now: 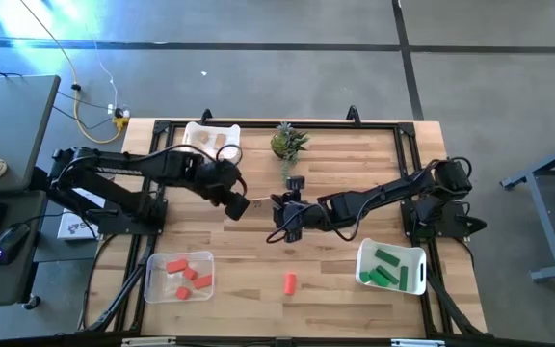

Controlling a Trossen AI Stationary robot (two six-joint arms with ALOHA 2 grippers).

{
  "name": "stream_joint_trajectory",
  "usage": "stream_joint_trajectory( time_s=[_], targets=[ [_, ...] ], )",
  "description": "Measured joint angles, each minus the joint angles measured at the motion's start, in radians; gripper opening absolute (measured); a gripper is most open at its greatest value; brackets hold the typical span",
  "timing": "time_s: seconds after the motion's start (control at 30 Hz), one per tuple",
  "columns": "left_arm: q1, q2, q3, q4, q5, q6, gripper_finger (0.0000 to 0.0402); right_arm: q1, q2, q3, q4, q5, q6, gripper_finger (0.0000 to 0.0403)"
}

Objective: Sort & place blocks by color
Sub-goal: Put the brown block into the top white bin

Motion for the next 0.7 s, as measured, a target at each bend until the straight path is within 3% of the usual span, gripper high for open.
stream_joint_trajectory(
  time_s=[0.2,0.4,0.7],
  targets=[
    [0.067,-0.009,0.002,0.043,0.015,0.078,0.0175,-0.008,0.000,0.045,-0.052,0.006,0.037,0.0093],
    [0.135,-0.010,0.001,0.052,0.117,0.145,0.0175,-0.034,0.000,0.050,-0.069,0.007,0.095,0.0093],
    [0.226,-0.022,0.000,0.043,0.122,0.227,0.0174,-0.046,0.000,0.050,-0.092,0.006,0.109,0.0093]
  ],
)
